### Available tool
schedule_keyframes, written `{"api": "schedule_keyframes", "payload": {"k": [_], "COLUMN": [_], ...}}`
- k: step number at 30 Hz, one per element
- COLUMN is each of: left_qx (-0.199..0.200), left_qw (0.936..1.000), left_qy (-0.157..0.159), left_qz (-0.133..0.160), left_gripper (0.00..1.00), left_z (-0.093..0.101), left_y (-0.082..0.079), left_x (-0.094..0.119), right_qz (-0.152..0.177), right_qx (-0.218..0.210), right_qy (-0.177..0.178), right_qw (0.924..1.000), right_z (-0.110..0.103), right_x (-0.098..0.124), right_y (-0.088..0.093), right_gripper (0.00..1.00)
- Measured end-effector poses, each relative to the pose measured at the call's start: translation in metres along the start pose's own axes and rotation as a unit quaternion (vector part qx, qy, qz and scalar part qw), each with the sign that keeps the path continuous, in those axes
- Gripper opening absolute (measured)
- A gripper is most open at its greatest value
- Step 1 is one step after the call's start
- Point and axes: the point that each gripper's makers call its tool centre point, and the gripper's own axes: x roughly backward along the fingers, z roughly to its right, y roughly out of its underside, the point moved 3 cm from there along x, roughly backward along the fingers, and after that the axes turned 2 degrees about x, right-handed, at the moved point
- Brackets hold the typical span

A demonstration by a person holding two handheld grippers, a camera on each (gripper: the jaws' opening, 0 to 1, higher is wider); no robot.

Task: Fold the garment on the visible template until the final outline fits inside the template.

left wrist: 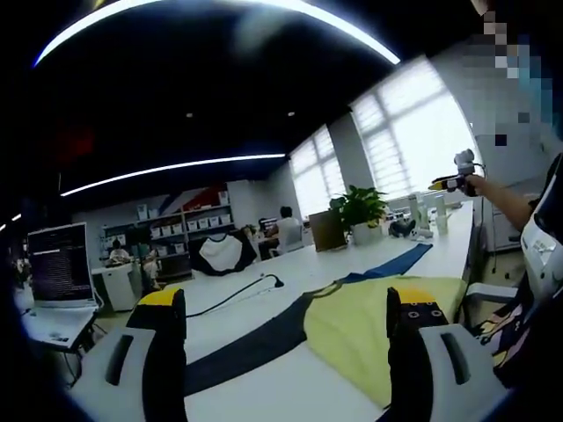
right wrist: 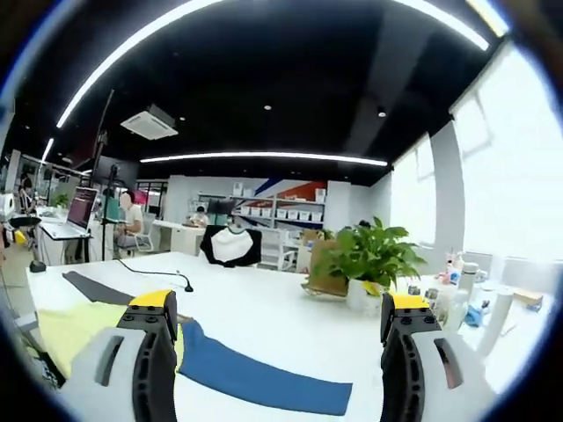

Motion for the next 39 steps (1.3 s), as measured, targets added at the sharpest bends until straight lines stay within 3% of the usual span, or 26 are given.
{"api": "schedule_keyframes", "payload": {"k": [9, 14, 20, 27, 33, 39], "left_qx": [0.0, 0.002, 0.008, 0.015, 0.015, 0.015], "left_qw": [1.0, 1.0, 0.9999, 0.9997, 0.9997, 0.9996], "left_qy": [0.0, 0.0, 0.001, -0.002, 0.0, 0.0], "left_qz": [-0.006, -0.008, -0.011, -0.019, -0.019, -0.024], "left_gripper": [0.99, 0.99, 0.99, 0.99, 0.99, 0.99], "left_z": [0.002, 0.002, 0.002, -0.002, -0.002, -0.002], "left_y": [0.002, 0.003, 0.007, 0.012, 0.011, 0.014], "left_x": [-0.001, -0.002, -0.005, -0.006, -0.007, -0.008], "right_qz": [-0.067, -0.073, -0.101, -0.134, -0.18, -0.197], "right_qx": [0.012, 0.013, 0.022, 0.021, -0.011, -0.026], "right_qy": [0.062, 0.077, 0.081, 0.059, 0.054, 0.065], "right_qw": [0.9957, 0.9943, 0.9913, 0.989, 0.9821, 0.9778], "right_z": [0.042, 0.058, 0.065, 0.07, 0.074, 0.078], "right_x": [-0.033, -0.046, -0.061, -0.08, -0.09, -0.093], "right_y": [0.076, 0.099, 0.131, 0.17, 0.209, 0.228], "right_gripper": [0.99, 0.96, 0.93, 0.85, 0.78, 0.66]}}
